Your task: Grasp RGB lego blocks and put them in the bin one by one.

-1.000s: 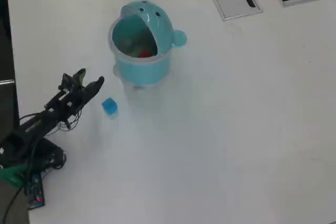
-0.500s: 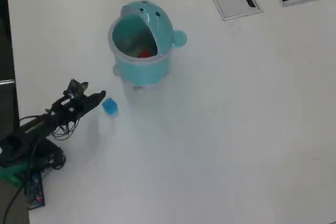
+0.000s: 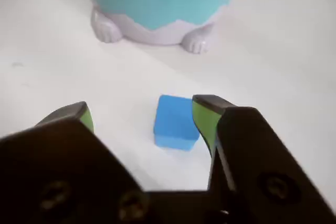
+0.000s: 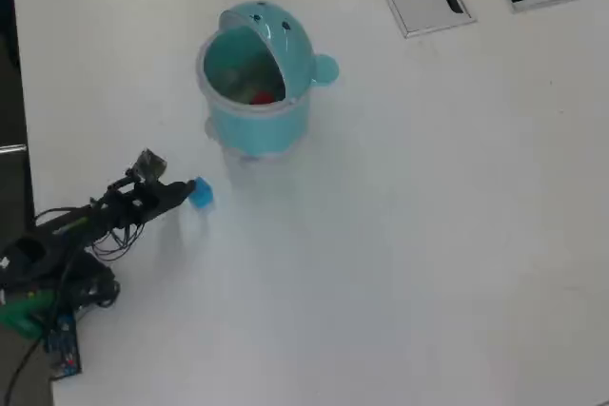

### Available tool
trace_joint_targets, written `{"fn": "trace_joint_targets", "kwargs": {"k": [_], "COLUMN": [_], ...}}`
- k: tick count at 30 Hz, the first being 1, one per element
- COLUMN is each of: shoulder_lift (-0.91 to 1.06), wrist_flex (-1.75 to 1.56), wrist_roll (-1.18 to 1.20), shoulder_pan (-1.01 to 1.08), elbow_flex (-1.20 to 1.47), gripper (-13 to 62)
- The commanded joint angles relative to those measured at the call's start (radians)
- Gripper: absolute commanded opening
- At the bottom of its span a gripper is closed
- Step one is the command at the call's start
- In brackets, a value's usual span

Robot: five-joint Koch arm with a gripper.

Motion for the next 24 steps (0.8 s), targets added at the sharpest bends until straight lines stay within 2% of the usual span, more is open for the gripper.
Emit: {"fn": "trace_joint_targets", "kwargs": {"k": [1,24], "shoulder_lift": [-0.009,-0.233], "wrist_flex": [-0.002,0.051], "wrist_roll": [-0.018,-0.069], "shoulder_pan": [0.003,0.11], "elbow_flex": [-0.067,-0.193], "gripper": [34.6,34.6]}}
